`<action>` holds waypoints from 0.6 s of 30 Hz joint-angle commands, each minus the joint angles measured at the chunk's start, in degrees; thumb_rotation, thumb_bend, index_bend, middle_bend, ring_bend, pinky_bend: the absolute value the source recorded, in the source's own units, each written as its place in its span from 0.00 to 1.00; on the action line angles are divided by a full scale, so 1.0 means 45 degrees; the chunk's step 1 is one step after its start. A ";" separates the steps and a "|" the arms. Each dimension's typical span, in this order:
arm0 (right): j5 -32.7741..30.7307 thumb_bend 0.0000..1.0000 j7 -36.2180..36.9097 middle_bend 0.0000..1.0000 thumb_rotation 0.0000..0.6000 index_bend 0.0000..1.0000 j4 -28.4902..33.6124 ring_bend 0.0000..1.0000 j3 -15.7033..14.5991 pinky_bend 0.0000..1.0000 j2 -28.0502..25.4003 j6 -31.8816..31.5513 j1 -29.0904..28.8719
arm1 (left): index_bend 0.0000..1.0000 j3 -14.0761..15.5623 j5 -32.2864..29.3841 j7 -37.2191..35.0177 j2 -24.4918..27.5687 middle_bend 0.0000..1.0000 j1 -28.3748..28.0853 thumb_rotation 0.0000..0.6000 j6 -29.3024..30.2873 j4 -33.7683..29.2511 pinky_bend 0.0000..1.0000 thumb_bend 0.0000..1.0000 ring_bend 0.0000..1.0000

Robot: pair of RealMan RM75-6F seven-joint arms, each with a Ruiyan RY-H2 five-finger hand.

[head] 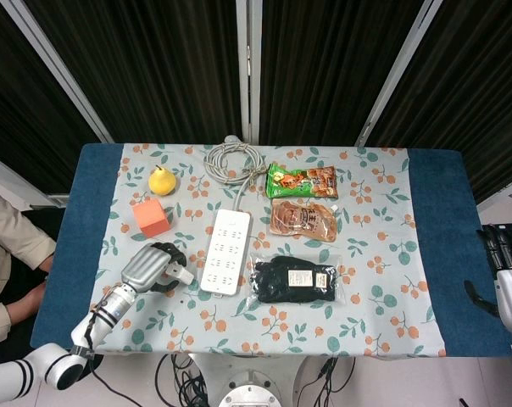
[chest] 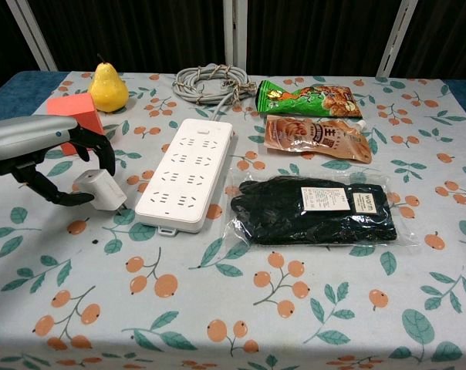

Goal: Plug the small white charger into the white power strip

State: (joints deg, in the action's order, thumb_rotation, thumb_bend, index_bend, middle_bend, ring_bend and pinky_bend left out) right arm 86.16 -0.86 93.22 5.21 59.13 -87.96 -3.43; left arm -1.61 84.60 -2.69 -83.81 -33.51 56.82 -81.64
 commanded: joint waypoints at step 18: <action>0.0139 0.23 -0.0223 0.06 1.00 0.00 0.0184 0.00 0.0063 0.00 -0.0070 -0.0039 -0.0079 | 0.65 -0.1826 -0.1355 0.3308 0.1230 0.68 -0.1422 1.00 -0.0561 -0.2099 0.60 0.45 0.53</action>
State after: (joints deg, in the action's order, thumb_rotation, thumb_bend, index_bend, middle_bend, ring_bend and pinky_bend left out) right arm 86.75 -1.79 93.99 5.49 58.86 -88.11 -3.78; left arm -7.18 81.65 7.35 -80.16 -37.12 57.10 -88.21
